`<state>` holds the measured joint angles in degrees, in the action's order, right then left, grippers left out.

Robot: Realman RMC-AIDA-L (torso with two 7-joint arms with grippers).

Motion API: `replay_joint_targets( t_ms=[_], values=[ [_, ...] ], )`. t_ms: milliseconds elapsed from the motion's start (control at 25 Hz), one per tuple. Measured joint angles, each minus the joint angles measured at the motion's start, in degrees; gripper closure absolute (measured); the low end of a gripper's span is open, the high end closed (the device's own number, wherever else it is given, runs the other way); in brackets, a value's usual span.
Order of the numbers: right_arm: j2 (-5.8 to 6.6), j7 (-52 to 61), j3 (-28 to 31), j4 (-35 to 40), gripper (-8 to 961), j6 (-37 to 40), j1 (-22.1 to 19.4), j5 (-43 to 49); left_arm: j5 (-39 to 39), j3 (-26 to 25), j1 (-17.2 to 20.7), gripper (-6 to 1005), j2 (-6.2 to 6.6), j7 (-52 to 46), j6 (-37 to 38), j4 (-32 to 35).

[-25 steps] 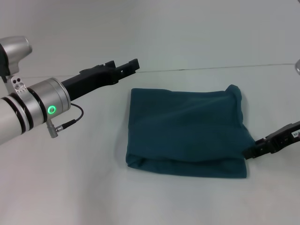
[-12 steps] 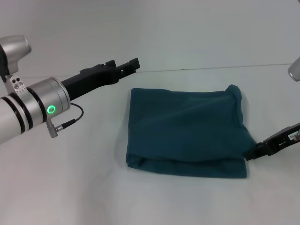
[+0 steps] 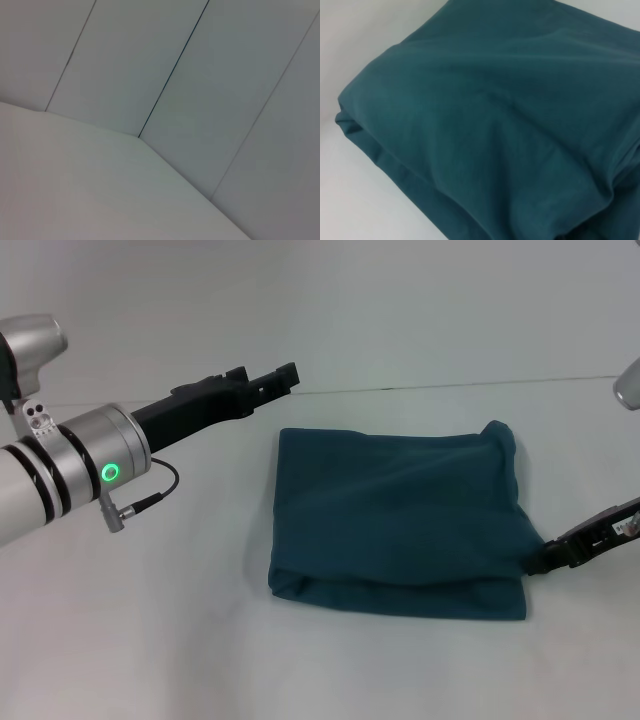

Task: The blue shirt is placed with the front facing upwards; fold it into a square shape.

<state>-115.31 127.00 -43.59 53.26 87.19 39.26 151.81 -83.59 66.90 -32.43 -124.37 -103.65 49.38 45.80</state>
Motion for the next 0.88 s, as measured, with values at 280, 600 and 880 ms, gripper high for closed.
replay_joint_targets(
  t_ms=[280,600,880],
  values=[
    [-0.30,0.00,0.00,-0.38,594,-0.02,0.32,0.17,0.00,-0.11,-0.07,138,0.00,0.03,-0.20,-0.01],
    [-0.14,0.57,0.43,-0.38,801,-0.15,0.30,0.17,0.00,-0.13,0.03,138,0.00,0.15,-0.34,-0.01],
    [0.20,0.94,0.44,-0.01,925,0.90,-0.08,0.00,0.00,-0.10,-0.02,137,0.00,0.24,-0.43,0.00]
  ],
)
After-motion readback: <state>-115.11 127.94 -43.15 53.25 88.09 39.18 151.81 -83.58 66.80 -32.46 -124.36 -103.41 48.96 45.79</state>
